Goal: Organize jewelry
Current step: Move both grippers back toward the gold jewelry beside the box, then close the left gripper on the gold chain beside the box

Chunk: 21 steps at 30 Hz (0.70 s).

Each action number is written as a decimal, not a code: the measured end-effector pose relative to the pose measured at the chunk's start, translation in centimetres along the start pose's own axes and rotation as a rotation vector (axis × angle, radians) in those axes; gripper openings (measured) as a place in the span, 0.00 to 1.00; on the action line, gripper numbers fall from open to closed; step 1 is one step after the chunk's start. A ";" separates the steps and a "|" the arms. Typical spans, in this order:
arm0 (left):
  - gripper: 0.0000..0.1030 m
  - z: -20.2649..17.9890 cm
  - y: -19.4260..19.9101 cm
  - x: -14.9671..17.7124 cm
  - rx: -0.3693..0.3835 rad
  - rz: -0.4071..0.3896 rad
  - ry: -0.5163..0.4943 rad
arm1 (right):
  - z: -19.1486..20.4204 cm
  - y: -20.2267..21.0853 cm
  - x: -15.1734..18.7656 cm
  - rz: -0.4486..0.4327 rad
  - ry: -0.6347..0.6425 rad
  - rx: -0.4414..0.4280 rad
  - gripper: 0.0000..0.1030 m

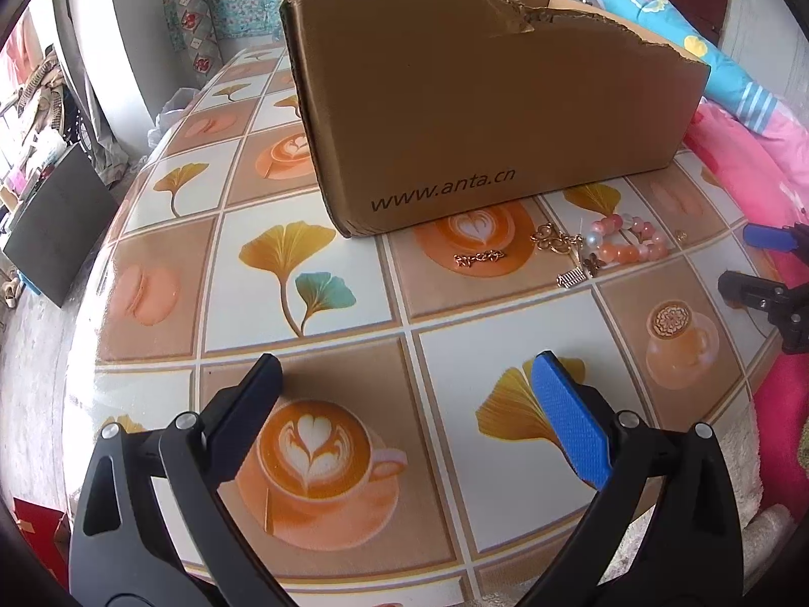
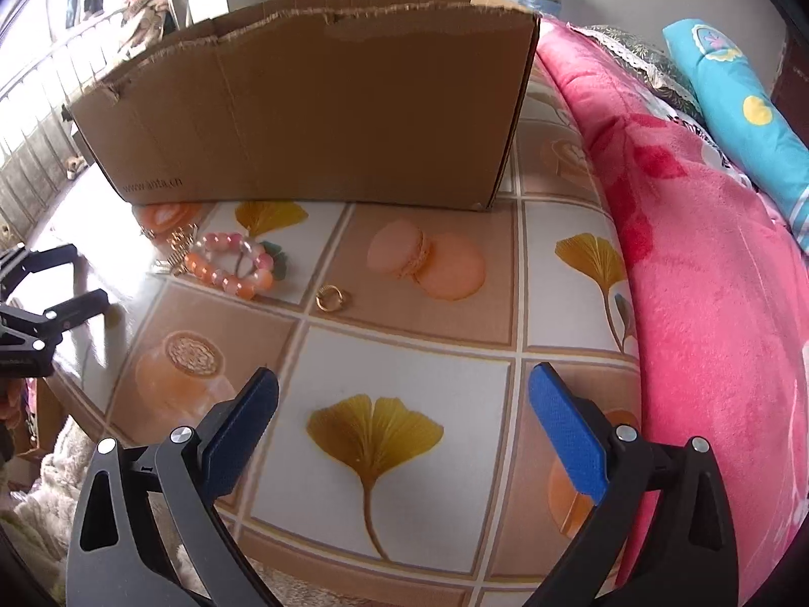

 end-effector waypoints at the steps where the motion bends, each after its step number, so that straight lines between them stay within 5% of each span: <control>1: 0.93 0.1 -0.1 -0.1 0.000 -0.006 -0.001 | 0.3 0.4 -0.3 -0.034 -0.004 -0.029 0.94; 6: 0.93 0.1 -0.1 -0.3 -0.003 -0.008 0.001 | 0.7 0.5 -1.3 -0.108 -0.049 -0.121 0.92; 10: 0.91 -0.4 0.6 -1.3 0.000 -0.065 -0.008 | 0.5 0.0 -1.8 -0.130 -0.065 -0.141 0.77; 15: 0.55 -1.4 0.7 -3.2 0.054 -0.090 -0.002 | 0.8 -0.1 -2.2 -0.166 -0.042 -0.155 0.73; 21: 0.39 -3.0 -0.1 -4.2 0.083 -0.067 -0.035 | 0.7 -0.9 -2.0 -0.158 -0.037 -0.154 0.72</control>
Point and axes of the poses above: each gripper's, at about its wrist camera, not at the fingertips, and y roughly against the way its jaws point, z to its left, x to its underside, the point moved 7 cm from there along -y, roughly the way its jaws point, and after that the axes turned 11 degrees about -x, right-handed, at the moved point
